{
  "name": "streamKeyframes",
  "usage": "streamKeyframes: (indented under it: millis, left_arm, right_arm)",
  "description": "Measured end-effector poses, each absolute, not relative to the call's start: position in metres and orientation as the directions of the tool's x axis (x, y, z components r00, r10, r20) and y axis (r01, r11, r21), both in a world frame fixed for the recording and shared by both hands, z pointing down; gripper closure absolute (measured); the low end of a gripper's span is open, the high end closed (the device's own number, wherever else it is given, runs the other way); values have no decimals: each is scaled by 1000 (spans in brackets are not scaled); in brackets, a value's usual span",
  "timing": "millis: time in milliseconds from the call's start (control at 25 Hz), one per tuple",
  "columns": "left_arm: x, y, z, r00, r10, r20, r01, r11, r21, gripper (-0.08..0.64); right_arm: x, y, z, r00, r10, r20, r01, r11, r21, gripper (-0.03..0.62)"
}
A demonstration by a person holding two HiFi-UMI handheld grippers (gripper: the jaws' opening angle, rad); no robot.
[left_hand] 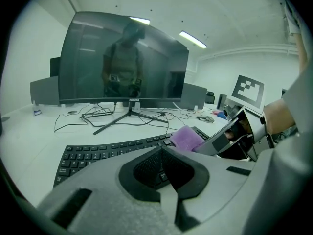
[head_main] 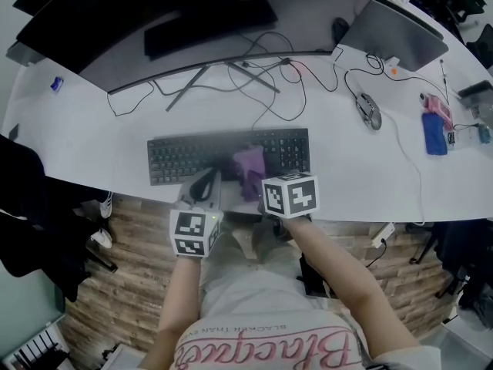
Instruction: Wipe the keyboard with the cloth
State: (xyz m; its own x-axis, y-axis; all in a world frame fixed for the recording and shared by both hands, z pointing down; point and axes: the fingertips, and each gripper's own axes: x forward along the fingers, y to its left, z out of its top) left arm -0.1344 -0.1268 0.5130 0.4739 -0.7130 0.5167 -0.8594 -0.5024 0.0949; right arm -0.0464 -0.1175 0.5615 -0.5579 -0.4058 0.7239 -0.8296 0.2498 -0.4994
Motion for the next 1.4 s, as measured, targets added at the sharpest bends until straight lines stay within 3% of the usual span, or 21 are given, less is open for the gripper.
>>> streamKeyframes:
  millis: [920,1400]
  left_arm:
    - [-41,-129,508,532,-690,491,-818,-569,85,554]
    - [-32,-141,478,545,-710,446,-807,-589,47,554]
  right_arm:
    - [79,-111,559,-463,-488,740,-881,159,-446,502]
    - [147,-106,550,-302,-563,769,-943,61,-326,500]
